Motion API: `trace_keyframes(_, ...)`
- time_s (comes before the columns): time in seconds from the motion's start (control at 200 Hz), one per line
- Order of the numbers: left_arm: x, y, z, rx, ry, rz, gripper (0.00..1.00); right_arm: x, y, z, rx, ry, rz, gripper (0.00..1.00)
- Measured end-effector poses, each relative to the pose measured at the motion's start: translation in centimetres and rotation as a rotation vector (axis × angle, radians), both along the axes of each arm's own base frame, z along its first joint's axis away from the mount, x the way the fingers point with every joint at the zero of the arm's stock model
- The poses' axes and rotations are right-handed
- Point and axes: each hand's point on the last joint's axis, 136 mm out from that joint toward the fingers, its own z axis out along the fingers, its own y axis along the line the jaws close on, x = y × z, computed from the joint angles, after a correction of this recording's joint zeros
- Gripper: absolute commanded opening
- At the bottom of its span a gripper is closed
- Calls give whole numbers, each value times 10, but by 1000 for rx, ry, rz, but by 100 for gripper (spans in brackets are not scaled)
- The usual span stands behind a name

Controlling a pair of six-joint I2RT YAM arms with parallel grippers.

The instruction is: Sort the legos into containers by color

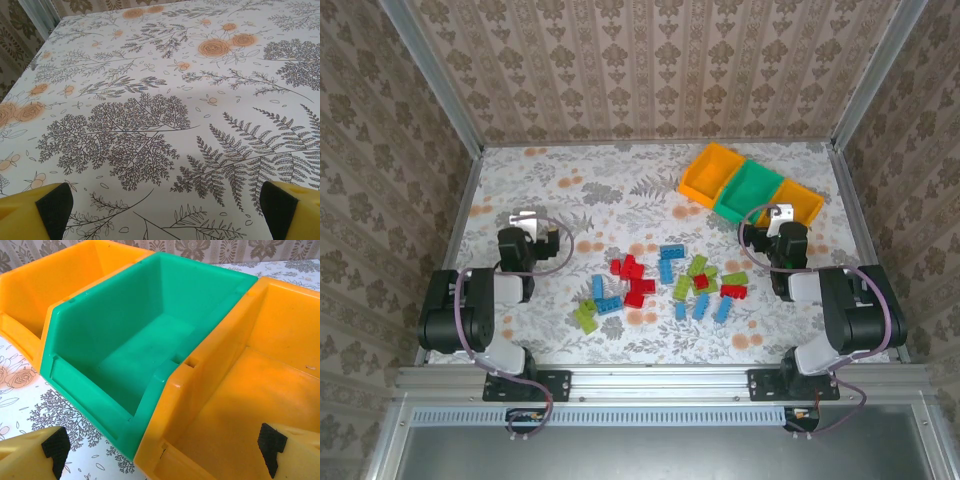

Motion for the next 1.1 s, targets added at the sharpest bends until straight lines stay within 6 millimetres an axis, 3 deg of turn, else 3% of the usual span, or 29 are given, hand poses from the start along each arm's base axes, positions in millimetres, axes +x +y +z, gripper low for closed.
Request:
trace_keyframes(0.83, 0, 0, 0, 0, 0, 0, 100, 0, -1, 0, -1, 1, -4, 100)
trace_keyframes(0.935, 0, 1, 0, 1, 4, 3, 100, 0, -7, -3, -9, 61, -39, 98)
trace_keyframes(1.03, 1, 5, 7, 2, 44, 32, 100, 11, -12, 24, -4, 115, -72, 94)
trace_keyframes(1.1, 7, 10, 38, -12, 30, 80, 100, 21, -14, 65, 3, 73, -93, 94)
